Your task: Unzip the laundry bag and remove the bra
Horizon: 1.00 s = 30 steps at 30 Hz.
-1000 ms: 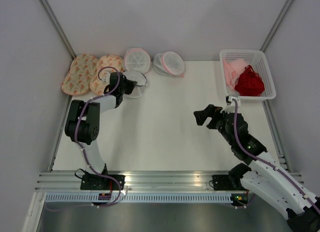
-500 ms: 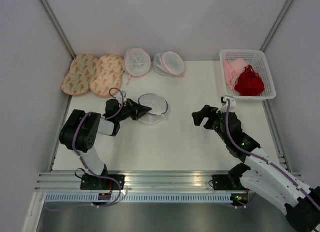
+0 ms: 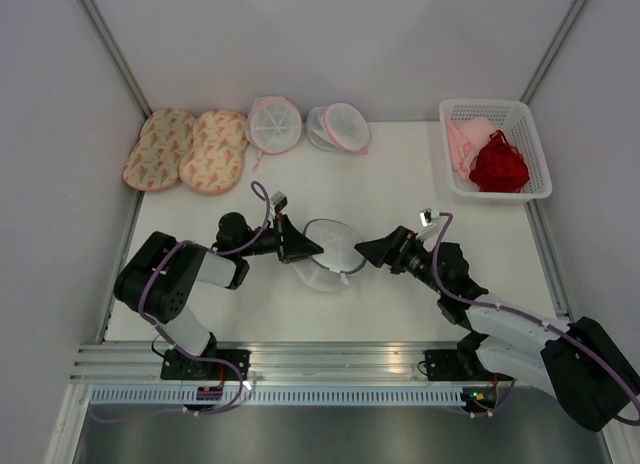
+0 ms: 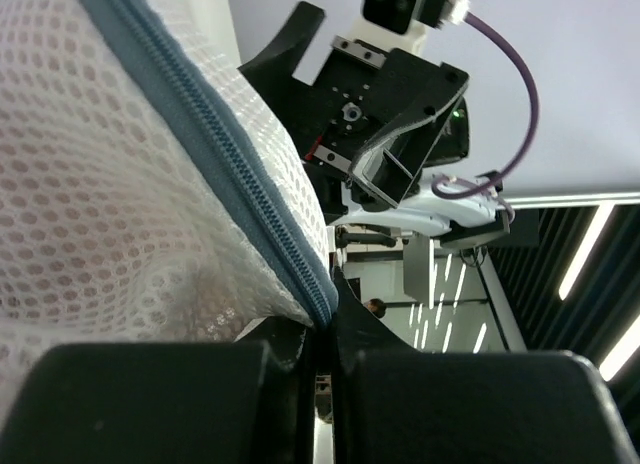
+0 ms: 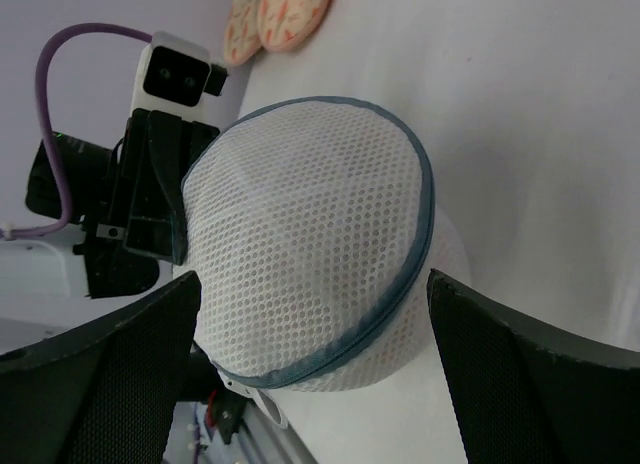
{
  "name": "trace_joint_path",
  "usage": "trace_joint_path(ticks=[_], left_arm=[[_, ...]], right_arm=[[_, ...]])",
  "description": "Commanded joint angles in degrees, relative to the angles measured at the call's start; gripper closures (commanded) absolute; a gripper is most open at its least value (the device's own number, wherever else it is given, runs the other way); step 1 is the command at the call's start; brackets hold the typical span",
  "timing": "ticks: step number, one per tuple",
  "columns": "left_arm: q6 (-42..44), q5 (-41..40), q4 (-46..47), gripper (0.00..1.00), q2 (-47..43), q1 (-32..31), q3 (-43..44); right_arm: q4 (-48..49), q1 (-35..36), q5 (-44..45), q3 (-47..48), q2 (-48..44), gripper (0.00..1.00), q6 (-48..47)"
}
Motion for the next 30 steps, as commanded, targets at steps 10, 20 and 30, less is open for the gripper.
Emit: trace_joint_path(ticks=[10, 20, 30], left_arm=[[3.3, -0.3, 23.7, 0.98, -2.8, -1.0, -1.4], [5.1, -1.4, 23.6, 0.98, -4.5, -1.5, 0.5], [6.3, -1.9, 23.7, 0.98, -6.0, -5.0, 1.9]], right_arm=[[12.1, -0.3, -7.5, -1.9, -0.4, 0.05, 11.2], [-33.7, 0.8, 8.4, 7.9, -15.1, 0.04, -2.9], [2.4, 0.8, -3.5, -2.5, -1.3, 0.04, 13.1]])
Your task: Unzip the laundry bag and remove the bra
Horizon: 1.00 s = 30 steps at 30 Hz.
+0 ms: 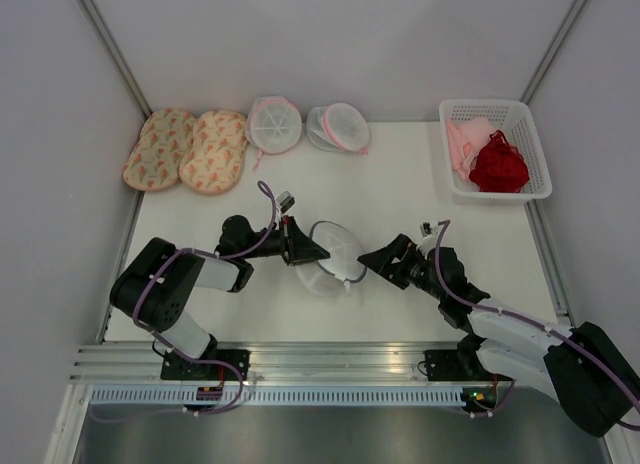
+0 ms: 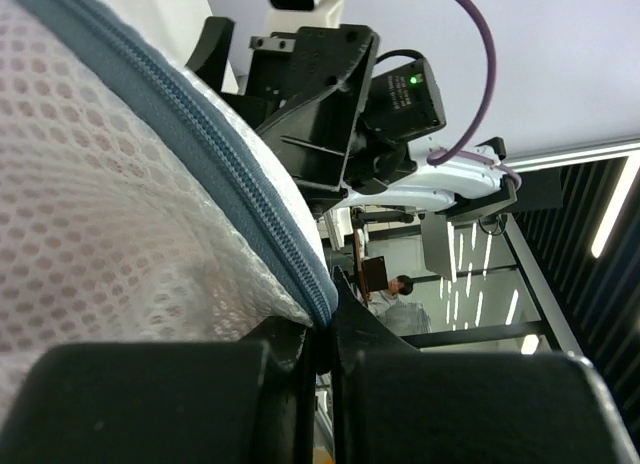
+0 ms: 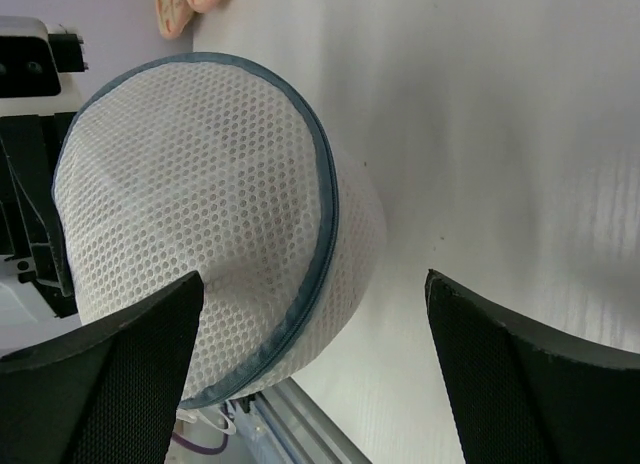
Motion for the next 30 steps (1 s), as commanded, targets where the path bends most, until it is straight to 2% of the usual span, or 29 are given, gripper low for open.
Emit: trace_joint_path(ticks=[1, 4, 10, 13, 14, 16, 17, 18, 19, 20, 23, 24, 27, 30], left_arm=[[3.6, -1.0, 21.8, 0.98, -2.4, -0.6, 1.9], [3.7, -0.9, 21.8, 0.98, -1.7, -1.6, 2.2], [4.7, -1.0, 21.8, 0.98, 1.0, -3.2, 1.7], [5.2, -1.1, 21.8, 0.98, 1.4, -3.2, 1.8], [5.2, -1.1, 21.8, 0.98, 1.5, -3.2, 2.0], [4.9, -1.8, 21.8, 0.95, 2.5, -3.2, 2.3], [4.6, -2.4, 21.7, 0.68, 3.0, -3.2, 2.3], [4.5, -3.5, 20.5, 0.56, 3.8, -3.2, 2.4], [5.0, -4.1, 19.1, 0.35, 4.1, -3.2, 2.4], [5.6, -5.0, 17.6, 0.25, 4.1, -3.2, 2.1], [9.3, -10.6, 9.6, 0.12, 1.8, -3.2, 0.0], [10.4, -13.9, 7.0, 0.11, 0.6, -3.2, -0.5], [13.5, -20.9, -5.7, 0.11, -5.3, -4.0, -2.3], [16.4, -27.8, -21.8, 0.11, -12.5, -7.0, -2.7]], right_arm=[[16.4, 0.3, -4.2, -1.2, 3.1, 0.05, 6.6], [25.9, 0.3, -4.7, -3.0, 5.2, 0.09, 10.6], [37.0, 0.3, -6.7, -3.8, 10.0, 0.23, 15.9], [39.8, 0.4, -7.1, -4.5, 11.3, 0.51, 16.8], [39.8, 0.4, -7.1, -4.5, 11.1, 0.72, 16.6], [38.3, 0.3, -7.0, -4.3, 10.5, 0.92, 16.2], [37.0, 0.3, -6.3, -4.2, 9.3, 0.99, 15.7], [34.1, 0.3, -5.8, -3.8, 8.3, 1.0, 15.1], [32.1, 0.4, -5.3, -3.8, 7.3, 0.99, 14.3], [29.7, 0.3, -4.6, -3.5, 5.0, 1.0, 13.6], [17.4, 0.4, 0.5, -2.4, -0.6, 1.0, 11.5], [10.8, 0.3, 3.5, -2.0, -2.1, 1.0, 11.3], [0.7, 0.3, 8.5, -2.0, -6.2, 1.0, 12.7], [-3.2, 0.3, 13.4, -3.7, -7.3, 1.0, 16.7]])
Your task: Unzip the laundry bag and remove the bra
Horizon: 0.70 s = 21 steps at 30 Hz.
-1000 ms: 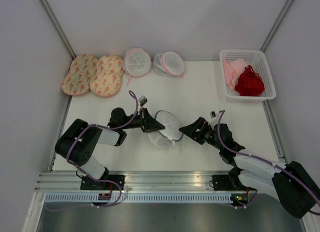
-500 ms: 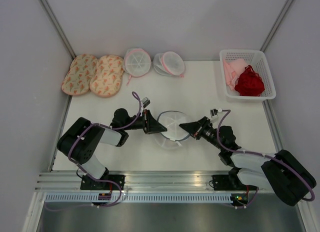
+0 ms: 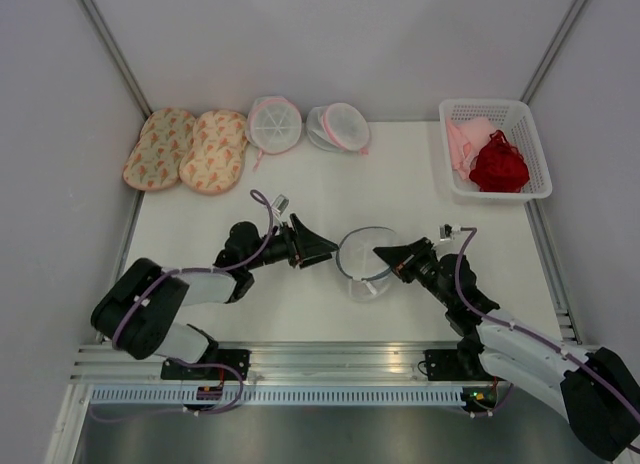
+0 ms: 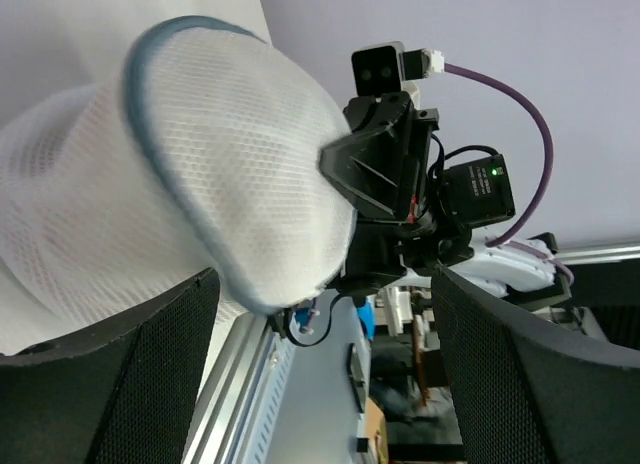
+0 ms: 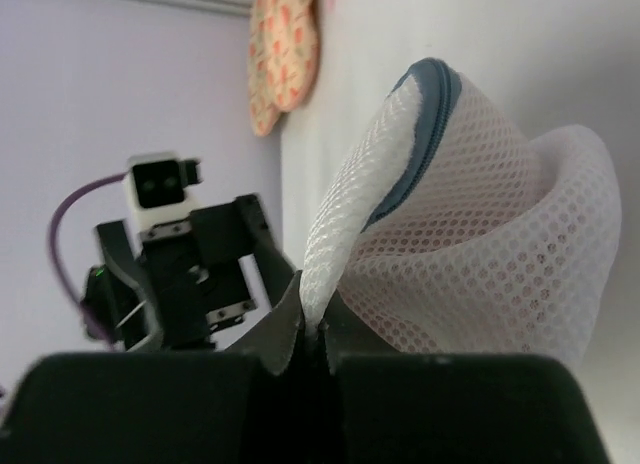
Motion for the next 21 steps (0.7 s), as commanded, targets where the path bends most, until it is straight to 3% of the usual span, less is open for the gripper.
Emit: trace_joint_path(ticks=[1, 4, 11, 21], left_arm=[[8.2, -12.1, -21.2, 0.1, -8.4, -3.3, 0.8], [7.8, -19.3, -32.0, 0.1, -13.9, -8.1, 1.0], [-0.3, -26.5, -33.4, 0.1, -15.2, -15.9, -2.8], [-8.9, -29.9, -15.2, 0.11, -2.4, -16.3, -1.4]], right_arm=[[-10.9, 0.4, 8.0, -0.5, -0.7, 1.0, 3.5], [-8.9, 0.3, 8.8, -1.9, 1.4, 1.0, 6.5], [0.6, 0.3, 6.1, -3.1, 7.2, 0.99, 9.5], [9.3, 0.7, 5.2, -8.7, 5.5, 0.99, 13.0]])
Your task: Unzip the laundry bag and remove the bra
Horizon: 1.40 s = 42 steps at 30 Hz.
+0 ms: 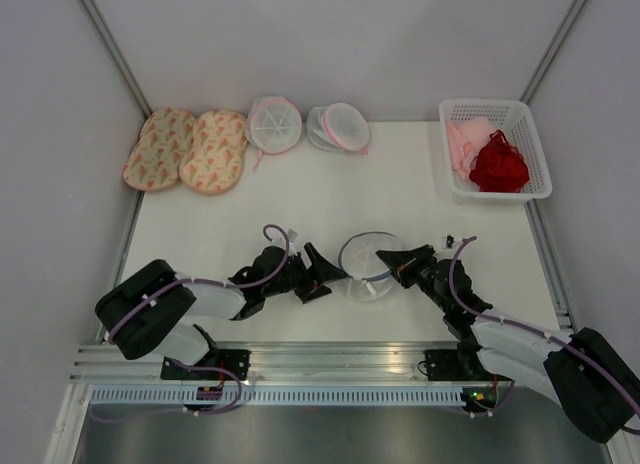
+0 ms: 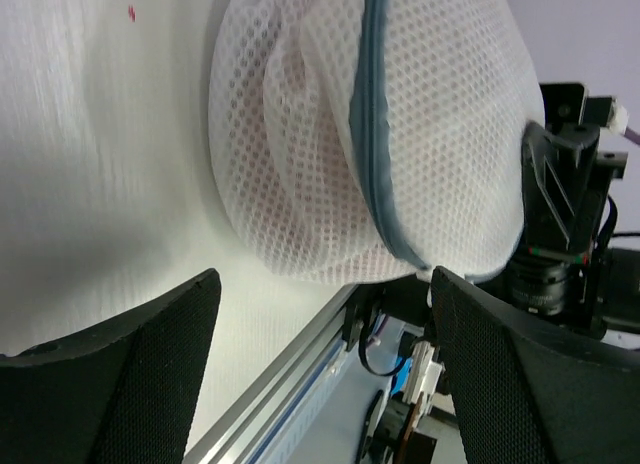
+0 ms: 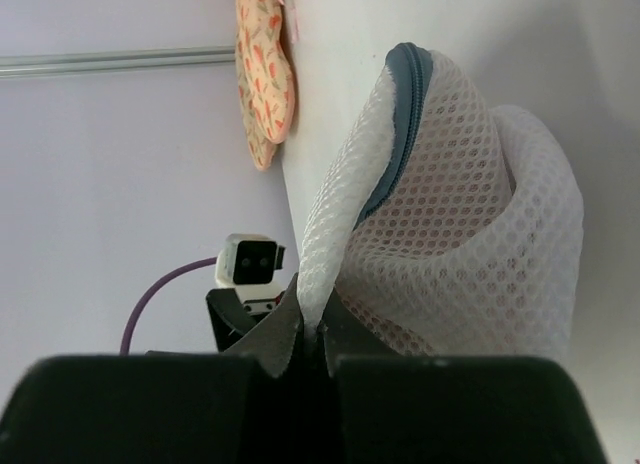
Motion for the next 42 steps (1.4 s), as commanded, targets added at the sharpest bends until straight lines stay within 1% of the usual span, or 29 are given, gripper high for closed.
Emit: trace_joint_path(ticks=[1, 3, 6, 10, 12, 15, 17, 18, 21, 22, 23, 24, 26, 27, 28, 29, 30, 31, 32, 33, 34, 35, 36, 37, 38, 39, 40, 42], left_arm=[[-5.4, -3.8, 10.2, 0.11, 2.8, -0.7, 2.9], [-4.6, -4.4, 8.4, 0.12, 3.3, -0.7, 5.7], [-6.0, -5.9, 10.5, 0.12, 3.4, -0.7, 6.0], [-6.6, -6.2, 9.6, 0.12, 3.5, -0.7, 6.5], [-7.0, -6.1, 10.1, 0.13, 4.0, -0.7, 6.5], [-7.9, -5.5, 11.0, 0.17, 5.5, -0.7, 7.1], [-8.4, -5.2, 12.2, 0.26, 6.4, -0.7, 7.2], [-9.1, -5.2, 13.5, 0.35, 7.0, -0.7, 7.2], [-9.3, -5.5, 14.8, 0.47, 7.6, -0.7, 7.9], [-9.2, -5.5, 14.8, 0.55, 7.7, -0.7, 8.3], [-9.2, -5.6, 14.8, 0.6, 7.7, -0.7, 8.5], [-8.9, -5.9, 15.1, 0.69, 7.6, -0.6, 8.7], [-8.4, -6.5, 14.8, 0.79, 6.8, -0.6, 9.0], [-7.7, -6.6, 14.2, 0.86, 6.3, -0.6, 9.2], [-7.3, -6.9, 12.0, 0.98, 5.3, -0.4, 9.3], [-6.9, -7.1, 10.7, 0.98, 4.7, -0.5, 9.2], [-5.8, -7.6, 9.5, 0.98, 4.1, -0.5, 8.8], [-5.4, -8.7, 6.6, 0.98, 3.1, -0.5, 8.6], [-4.5, -9.4, 5.2, 0.98, 1.5, -0.5, 7.8], [-3.9, -10.3, 3.7, 0.98, 0.3, -0.5, 7.4], [-3.4, -12.0, 2.0, 0.98, -0.8, -0.5, 7.2], [-2.0, -13.1, -2.7, 0.98, -3.3, -0.6, 7.1], [-1.4, -16.2, -5.1, 0.98, -4.6, -0.7, 7.2], [-1.0, -17.7, -7.3, 0.98, -6.0, -0.8, 7.3], [-0.3, -19.2, -12.3, 0.98, -8.3, -1.0, 7.9], [-0.2, -20.8, -14.8, 0.98, -9.3, -1.5, 8.5], [-0.5, -24.5, -21.4, 0.98, -10.4, -1.8, 10.0], [-1.9, -28.7, -28.4, 0.98, -11.9, -2.8, 11.7]], right_arm=[[4.0, 0.7, -0.1, -5.1, -2.8, 1.0, 2.2], [4.7, 0.7, -0.3, -6.2, -4.1, 1.0, 3.4], [1.5, 0.8, -0.3, -6.3, -7.3, 1.0, 2.5], [-0.2, 0.8, 0.1, -7.0, -10.5, 1.0, 2.3], [0.1, 0.8, -0.3, -7.4, -10.7, 0.99, 2.2], [2.1, 0.8, -1.1, -7.6, -9.7, 1.0, 2.1], [2.9, 0.9, -1.1, -7.4, -8.4, 1.0, 1.9], [3.4, 0.8, -2.9, -7.3, -7.4, 0.99, 1.7], [3.9, 0.8, -5.2, -5.9, -5.6, 1.0, 0.4], [4.3, 0.8, -5.8, -5.3, -4.1, 1.0, 0.1], [4.3, 0.8, -6.5, -4.6, -3.4, 1.0, -1.0], [4.3, 0.9, -7.9, -4.1, -2.0, 1.0, -1.8], [3.3, 0.9, -9.0, -3.7, -0.8, 0.99, -2.7], [2.4, 0.9, -9.4, -1.7, -0.5, 0.99, -4.6], [-1.4, 0.9, -9.9, -0.1, -0.5, 1.0, -5.7], [-3.9, 0.9, -9.9, 1.1, -0.9, 0.98, -7.5], [-7.7, 0.9, -9.7, 2.6, -2.1, 0.67, -12.0], [-12.4, 0.9, -8.1, 6.7, -2.9, 0.53, -14.9], [-22.7, 1.0, -6.3, 8.9, -3.7, 0.41, -17.7], [-28.1, 1.1, -4.4, 11.2, -5.0, 0.22, -23.3], [-37.8, 1.1, -2.2, 15.7, -5.4, 0.15, -25.7], [-43.4, 1.2, 3.4, 17.8, -5.4, 0.1, -28.0], [-49.6, 1.3, 5.5, 20.8, -5.1, 0.09, -31.7], [-51.3, 1.3, 7.4, 21.7, -4.9, 0.09, -32.9], [-52.2, 1.3, 8.6, 22.2, -4.8, 0.08, -33.9], [-52.8, 1.3, 8.9, 22.5, -4.5, 0.08, -34.5], [-53.0, 1.4, 8.9, 22.7, -4.5, 0.08, -35.0], [-53.1, 1.8, 10.1, 23.1, -4.9, 0.09, -35.4]])
